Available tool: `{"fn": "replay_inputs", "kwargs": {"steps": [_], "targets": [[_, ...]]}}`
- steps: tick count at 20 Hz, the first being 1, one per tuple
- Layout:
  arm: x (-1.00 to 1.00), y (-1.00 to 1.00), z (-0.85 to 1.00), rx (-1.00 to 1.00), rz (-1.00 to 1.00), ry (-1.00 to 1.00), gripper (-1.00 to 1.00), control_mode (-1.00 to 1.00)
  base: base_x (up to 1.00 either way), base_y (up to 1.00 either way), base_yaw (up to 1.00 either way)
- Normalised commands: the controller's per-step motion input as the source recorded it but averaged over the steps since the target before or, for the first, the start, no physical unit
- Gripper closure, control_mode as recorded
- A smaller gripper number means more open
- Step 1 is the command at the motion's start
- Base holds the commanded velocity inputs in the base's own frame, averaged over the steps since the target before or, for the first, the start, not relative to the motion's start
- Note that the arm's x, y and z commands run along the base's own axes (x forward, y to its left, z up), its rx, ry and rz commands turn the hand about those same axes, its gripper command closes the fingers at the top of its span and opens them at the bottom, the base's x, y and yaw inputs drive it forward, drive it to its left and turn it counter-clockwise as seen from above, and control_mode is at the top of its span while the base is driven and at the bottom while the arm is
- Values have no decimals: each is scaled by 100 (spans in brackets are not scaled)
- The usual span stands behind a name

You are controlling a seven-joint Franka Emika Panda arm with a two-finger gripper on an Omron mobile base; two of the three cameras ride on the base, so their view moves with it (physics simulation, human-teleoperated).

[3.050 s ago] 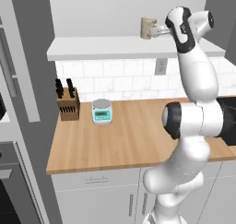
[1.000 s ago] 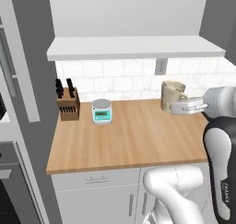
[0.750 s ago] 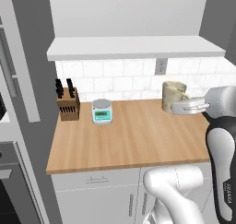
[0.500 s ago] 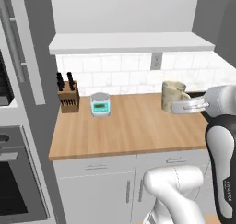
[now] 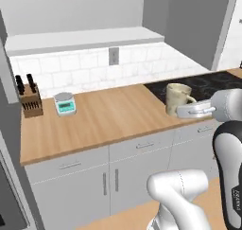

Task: Gather all objects into one cabinet and sort the glasses and bowls to opposite sides.

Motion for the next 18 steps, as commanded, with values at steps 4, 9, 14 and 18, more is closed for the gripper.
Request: {"fn": "replay_inputs", "kwargs": {"steps": [4, 9, 14, 18], "targets": [[0, 0, 0, 0, 0, 0, 100, 100, 3, 13, -80], [0, 0, 0, 0, 0, 0, 100, 100, 11, 3, -84], [0, 0, 0, 0, 0, 0, 100, 100, 11, 0, -85], [0, 0, 0, 0, 0, 0, 100, 100, 65, 0, -69]]}}
